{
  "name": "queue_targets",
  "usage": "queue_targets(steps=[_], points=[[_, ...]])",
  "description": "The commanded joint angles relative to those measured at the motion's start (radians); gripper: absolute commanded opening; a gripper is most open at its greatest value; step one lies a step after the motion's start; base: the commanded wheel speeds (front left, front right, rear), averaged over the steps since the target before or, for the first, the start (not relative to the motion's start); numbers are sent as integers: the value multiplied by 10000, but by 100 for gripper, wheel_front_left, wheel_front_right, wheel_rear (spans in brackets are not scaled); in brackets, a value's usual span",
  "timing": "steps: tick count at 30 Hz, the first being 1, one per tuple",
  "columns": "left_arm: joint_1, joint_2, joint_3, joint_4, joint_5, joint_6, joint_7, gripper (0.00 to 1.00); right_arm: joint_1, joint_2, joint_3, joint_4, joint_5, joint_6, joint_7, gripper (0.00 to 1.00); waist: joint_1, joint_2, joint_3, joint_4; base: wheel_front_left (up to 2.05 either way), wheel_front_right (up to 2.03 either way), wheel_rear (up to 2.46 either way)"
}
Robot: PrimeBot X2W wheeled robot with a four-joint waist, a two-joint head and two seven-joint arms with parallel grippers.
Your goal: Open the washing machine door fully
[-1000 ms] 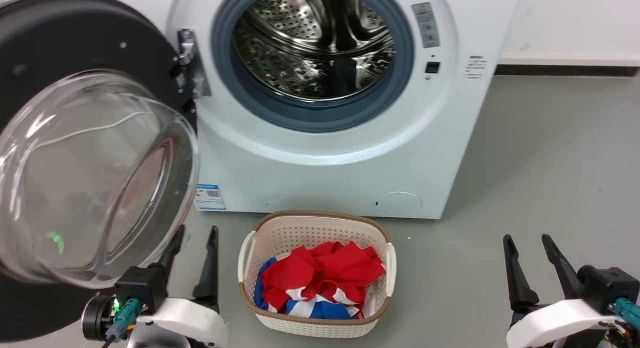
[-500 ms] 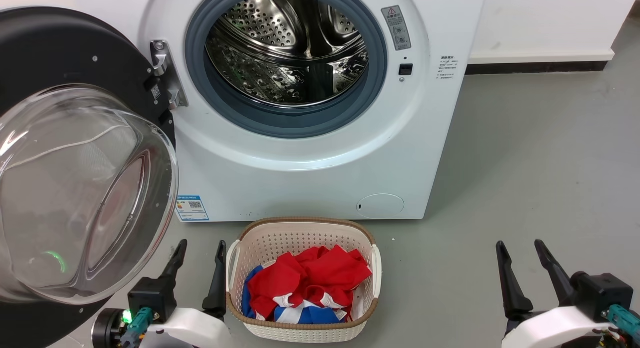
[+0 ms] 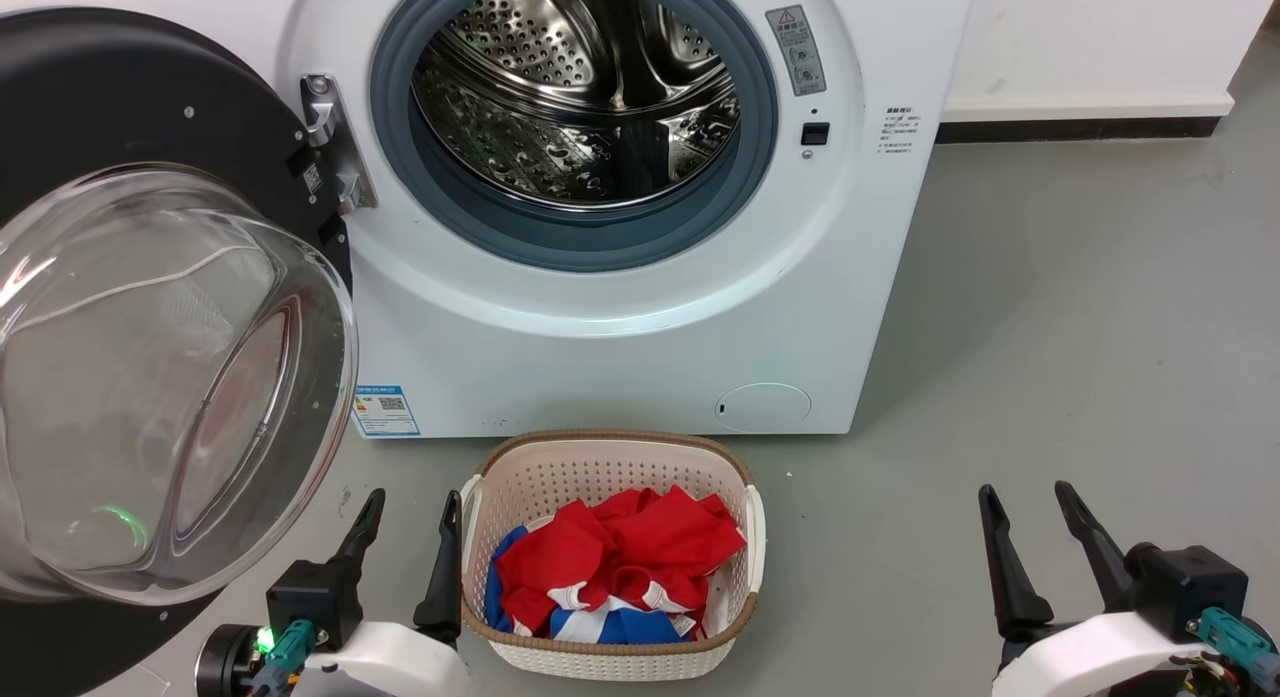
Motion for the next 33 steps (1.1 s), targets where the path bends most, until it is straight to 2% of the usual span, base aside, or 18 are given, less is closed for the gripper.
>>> queue_targets(steps=[1, 16, 17, 19, 33], points=[[-62, 23, 6, 14, -52, 2, -35, 100, -123, 8, 7, 36, -41, -3, -57, 100, 0, 0, 7, 11, 0, 0, 0], [-34, 85, -80, -110, -106, 111, -76, 100, -199, 8, 5, 120, -46, -3, -127, 100, 0, 0, 63, 68, 0, 0, 0], [12, 15, -79, -48, -73, 66, -14, 0, -64, 0, 8, 122, -63, 0, -85, 0, 0, 0, 65, 67, 0, 0, 0], [96, -62, -82, 80, -134, 55, 18, 0, 23, 2, 22, 274, -4, 0, -77, 0, 0, 0, 66, 67, 0, 0, 0], [-80, -403, 649, 185, -2490, -413, 629, 0, -329, -69, -92, 591, 2827, 0, 218, 0, 0, 0, 85, 77, 0, 0, 0]])
